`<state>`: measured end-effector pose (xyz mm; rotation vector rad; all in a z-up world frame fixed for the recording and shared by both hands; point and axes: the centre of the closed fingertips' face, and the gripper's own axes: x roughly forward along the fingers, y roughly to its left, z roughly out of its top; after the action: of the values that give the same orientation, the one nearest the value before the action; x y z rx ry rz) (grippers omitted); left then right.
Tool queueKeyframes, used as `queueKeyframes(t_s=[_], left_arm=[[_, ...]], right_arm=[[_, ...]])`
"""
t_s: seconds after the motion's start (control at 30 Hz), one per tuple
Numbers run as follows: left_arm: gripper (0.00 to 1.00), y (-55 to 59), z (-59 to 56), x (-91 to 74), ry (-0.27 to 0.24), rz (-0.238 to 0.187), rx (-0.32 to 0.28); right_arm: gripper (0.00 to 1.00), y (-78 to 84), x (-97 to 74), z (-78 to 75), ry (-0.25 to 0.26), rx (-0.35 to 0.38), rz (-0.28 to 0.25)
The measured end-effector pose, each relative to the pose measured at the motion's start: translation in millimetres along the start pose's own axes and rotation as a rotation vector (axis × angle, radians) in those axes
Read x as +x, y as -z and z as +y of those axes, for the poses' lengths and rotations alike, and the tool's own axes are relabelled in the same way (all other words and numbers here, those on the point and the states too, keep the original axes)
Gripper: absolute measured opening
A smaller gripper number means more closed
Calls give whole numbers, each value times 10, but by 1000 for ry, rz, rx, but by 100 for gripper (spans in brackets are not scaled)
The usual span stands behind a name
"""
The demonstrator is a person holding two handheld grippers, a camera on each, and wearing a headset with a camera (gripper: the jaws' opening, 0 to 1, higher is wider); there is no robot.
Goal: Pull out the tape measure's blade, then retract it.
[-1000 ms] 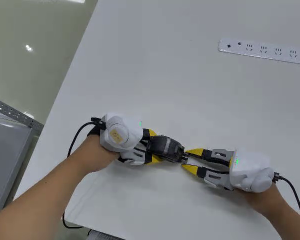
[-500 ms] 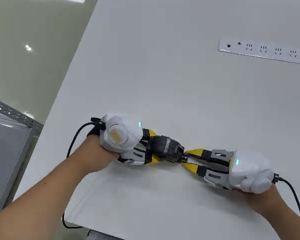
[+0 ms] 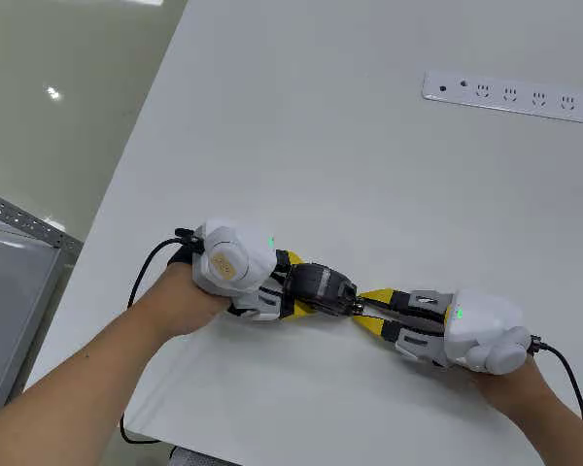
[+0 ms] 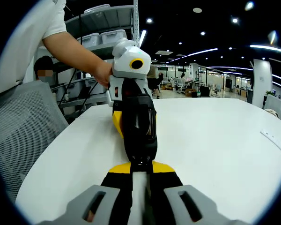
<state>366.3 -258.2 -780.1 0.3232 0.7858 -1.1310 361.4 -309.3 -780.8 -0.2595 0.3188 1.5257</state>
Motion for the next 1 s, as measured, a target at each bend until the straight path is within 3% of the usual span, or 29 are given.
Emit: queueKeyframes(t_s=[1.0], left_arm=[[30,10,4,-6,-2,2,34]], right_arm=[[10,-2,-25,11,-19,30,2]])
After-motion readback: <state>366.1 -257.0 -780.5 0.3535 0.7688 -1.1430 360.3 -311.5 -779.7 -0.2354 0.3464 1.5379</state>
